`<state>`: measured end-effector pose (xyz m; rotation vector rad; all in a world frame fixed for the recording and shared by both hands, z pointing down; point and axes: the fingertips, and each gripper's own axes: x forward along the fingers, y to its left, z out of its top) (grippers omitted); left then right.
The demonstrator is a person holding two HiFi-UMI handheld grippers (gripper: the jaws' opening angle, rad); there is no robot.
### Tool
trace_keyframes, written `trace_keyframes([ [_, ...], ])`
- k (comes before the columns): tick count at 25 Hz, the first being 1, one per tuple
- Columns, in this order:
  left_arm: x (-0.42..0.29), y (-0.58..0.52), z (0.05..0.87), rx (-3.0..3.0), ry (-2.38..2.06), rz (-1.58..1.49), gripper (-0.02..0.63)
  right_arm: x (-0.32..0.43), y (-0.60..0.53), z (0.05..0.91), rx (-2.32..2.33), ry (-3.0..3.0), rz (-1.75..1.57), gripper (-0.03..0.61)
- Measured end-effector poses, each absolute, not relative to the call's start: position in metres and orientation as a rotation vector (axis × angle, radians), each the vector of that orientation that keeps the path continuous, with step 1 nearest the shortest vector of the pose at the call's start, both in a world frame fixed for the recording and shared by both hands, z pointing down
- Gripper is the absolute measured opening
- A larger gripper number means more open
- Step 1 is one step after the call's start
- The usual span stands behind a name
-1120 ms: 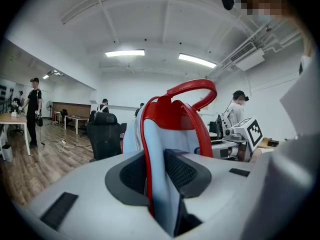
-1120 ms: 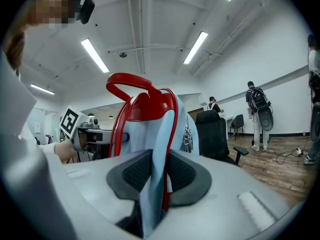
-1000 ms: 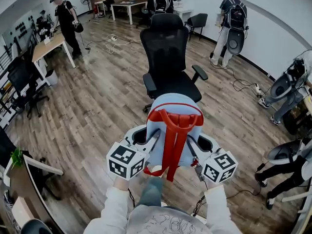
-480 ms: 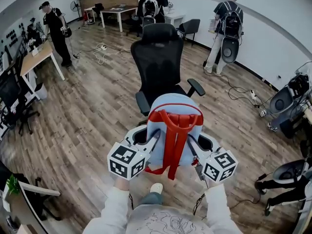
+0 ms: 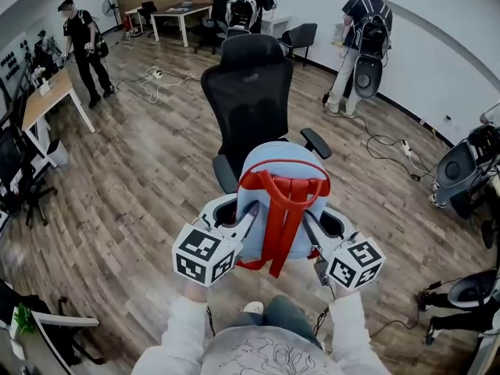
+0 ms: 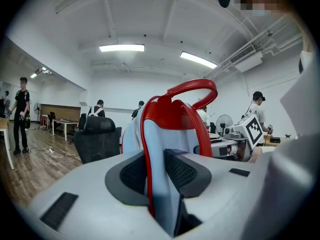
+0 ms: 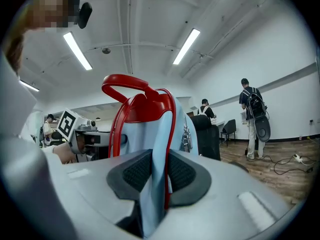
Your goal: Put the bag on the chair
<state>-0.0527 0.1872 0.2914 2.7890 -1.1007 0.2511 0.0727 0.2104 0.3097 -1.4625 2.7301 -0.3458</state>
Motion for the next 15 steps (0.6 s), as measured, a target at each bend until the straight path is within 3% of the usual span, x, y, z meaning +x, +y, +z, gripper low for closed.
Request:
trace_keyframes([
  [15, -0.028, 0.06, 0.317, 2.701, -1.166, 0.283, 0.104, 0.099, 0.076, 0.333, -1.391, 2.787, -0.417, 0.094],
])
